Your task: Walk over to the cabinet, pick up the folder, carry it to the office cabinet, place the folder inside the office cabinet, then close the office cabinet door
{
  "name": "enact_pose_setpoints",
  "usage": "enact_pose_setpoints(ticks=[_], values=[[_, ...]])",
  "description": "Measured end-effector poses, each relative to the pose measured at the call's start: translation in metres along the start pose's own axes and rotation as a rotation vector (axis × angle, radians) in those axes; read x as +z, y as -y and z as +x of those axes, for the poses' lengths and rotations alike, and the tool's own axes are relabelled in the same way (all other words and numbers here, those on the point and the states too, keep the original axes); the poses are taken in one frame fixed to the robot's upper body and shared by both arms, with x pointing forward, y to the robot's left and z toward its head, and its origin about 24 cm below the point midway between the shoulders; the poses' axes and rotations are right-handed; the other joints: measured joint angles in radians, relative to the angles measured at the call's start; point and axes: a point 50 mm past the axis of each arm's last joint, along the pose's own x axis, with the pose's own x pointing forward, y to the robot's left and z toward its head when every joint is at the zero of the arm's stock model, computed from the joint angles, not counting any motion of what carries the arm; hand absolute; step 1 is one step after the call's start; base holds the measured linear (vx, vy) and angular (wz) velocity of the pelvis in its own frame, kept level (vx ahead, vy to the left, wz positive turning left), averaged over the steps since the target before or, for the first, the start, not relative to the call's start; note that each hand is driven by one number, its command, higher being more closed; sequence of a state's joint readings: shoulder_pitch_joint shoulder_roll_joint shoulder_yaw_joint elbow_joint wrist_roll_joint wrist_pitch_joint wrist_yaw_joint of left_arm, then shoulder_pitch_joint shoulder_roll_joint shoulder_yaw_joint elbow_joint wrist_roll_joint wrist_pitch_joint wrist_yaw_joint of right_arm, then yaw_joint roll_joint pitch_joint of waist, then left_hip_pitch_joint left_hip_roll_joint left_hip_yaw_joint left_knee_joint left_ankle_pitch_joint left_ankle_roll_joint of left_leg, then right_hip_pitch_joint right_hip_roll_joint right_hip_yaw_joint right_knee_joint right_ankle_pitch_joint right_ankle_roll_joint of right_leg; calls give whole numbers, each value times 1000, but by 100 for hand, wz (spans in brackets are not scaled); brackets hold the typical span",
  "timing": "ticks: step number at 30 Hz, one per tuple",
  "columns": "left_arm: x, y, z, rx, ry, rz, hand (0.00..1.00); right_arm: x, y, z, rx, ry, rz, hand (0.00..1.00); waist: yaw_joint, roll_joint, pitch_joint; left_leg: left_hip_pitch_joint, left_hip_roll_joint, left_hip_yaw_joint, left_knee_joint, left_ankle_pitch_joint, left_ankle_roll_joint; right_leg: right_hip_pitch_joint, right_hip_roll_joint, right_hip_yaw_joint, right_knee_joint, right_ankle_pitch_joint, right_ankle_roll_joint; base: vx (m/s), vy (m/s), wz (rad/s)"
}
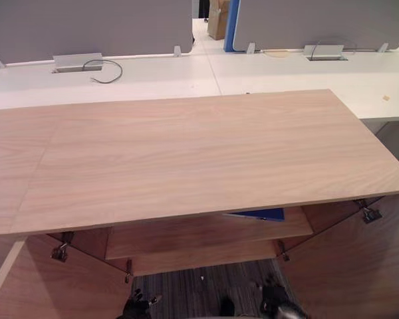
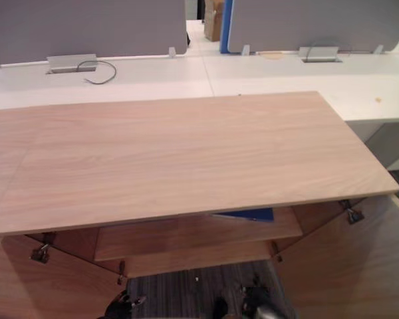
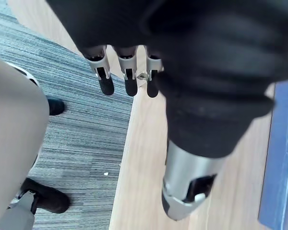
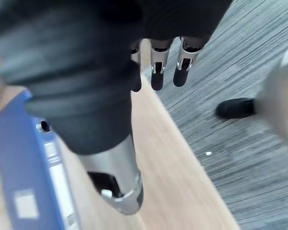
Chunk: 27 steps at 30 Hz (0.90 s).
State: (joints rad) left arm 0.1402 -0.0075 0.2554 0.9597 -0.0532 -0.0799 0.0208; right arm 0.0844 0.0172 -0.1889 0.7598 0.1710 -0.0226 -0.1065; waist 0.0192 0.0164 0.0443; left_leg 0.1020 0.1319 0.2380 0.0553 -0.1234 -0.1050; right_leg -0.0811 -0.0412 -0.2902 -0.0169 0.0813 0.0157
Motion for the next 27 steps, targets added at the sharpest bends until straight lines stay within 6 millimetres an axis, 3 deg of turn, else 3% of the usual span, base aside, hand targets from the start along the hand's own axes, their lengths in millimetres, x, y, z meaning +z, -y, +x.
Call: enact_pose_setpoints(ticks=[1, 3, 4, 5, 6, 7, 9, 11, 13, 16, 21, 27], values=[[0, 0, 0, -2, 1, 7, 0, 11, -3, 0, 4, 48, 1, 0, 0, 0, 0, -2, -2, 0, 0, 0, 0, 0, 1, 3, -9, 7, -1, -94, 13, -5], [1, 0, -1, -3, 12, 19, 0, 53, -14, -2, 8, 232, -68, 0, 3, -1, 4, -12, -5, 6, 1, 0, 1, -3, 4, 14, -27, 25, -3, -107, 1, -10], [4, -1, 0, -1, 21, 23, 0, 65, -18, -3, 12, 280, -84, 0, 5, -2, 15, -11, -4, 14, 5, -1, 1, -7, 2, 21, -23, 27, -4, -127, 13, -26], [10, 1, 1, -8, 43, 36, 0, 91, -28, -6, 28, 387, -126, 0, 9, -6, 52, -34, -3, 25, 59, -13, 4, -36, -5, 39, 15, 25, -5, -182, 22, -44], [25, 4, 4, -15, 88, 48, 0, 124, -41, -12, 46, 520, -176, 0, 13, -6, 101, -114, 9, 26, 200, -58, 14, -100, -18, 63, 101, 3, -11, -278, 20, -47], [30, 6, 5, -17, 103, 49, 0, 139, -46, -16, 54, 585, -188, 0, 13, -2, 123, -167, 20, 24, 287, -86, 24, -140, -23, 73, 153, -13, -15, -281, 9, -44], [43, 12, 6, -19, 149, 8, 0, 182, -56, -29, 48, 758, -224, 0, 15, 29, 183, -307, 63, 18, 537, -170, 51, -273, -27, 101, 351, -84, -18, -236, 34, -39], [50, 16, 6, -25, 184, -14, 0, 206, -61, -37, 35, 847, -222, 0, 20, 42, 220, -364, 73, 13, 661, -244, 63, -378, -36, 140, 527, -155, -15, -250, 67, -45], [61, 19, 6, -30, 230, -38, 0, 237, -68, -54, 27, 978, -209, 0, 24, 44, 241, -470, 72, 22, 789, -372, 64, -558, -48, 193, 723, -218, -2, -285, 57, -50], [79, 26, 8, -44, 274, -43, 0, 265, -63, -64, -4, 1076, -239, 0, 26, 46, 281, -582, 58, 36, 900, -407, 87, -696, -70, 248, 837, -229, 4, -323, 79, -16], [94, 27, 6, -47, 339, -85, 0, 302, -61, -79, -31, 1190, -262, 0, 35, 40, 293, -724, 55, 68, 1050, -454, 93, -883, -83, 311, 994, -250, 4, -90, 87, -7], [113, 29, 5, -57, 410, -108, 0, 339, -50, -77, -87, 1204, -295, 0, 44, 38, 324, -835, 48, 76, 1095, -462, 97, -1004, -90, 333, 1047, -256, 7, 18, 44, 4]])
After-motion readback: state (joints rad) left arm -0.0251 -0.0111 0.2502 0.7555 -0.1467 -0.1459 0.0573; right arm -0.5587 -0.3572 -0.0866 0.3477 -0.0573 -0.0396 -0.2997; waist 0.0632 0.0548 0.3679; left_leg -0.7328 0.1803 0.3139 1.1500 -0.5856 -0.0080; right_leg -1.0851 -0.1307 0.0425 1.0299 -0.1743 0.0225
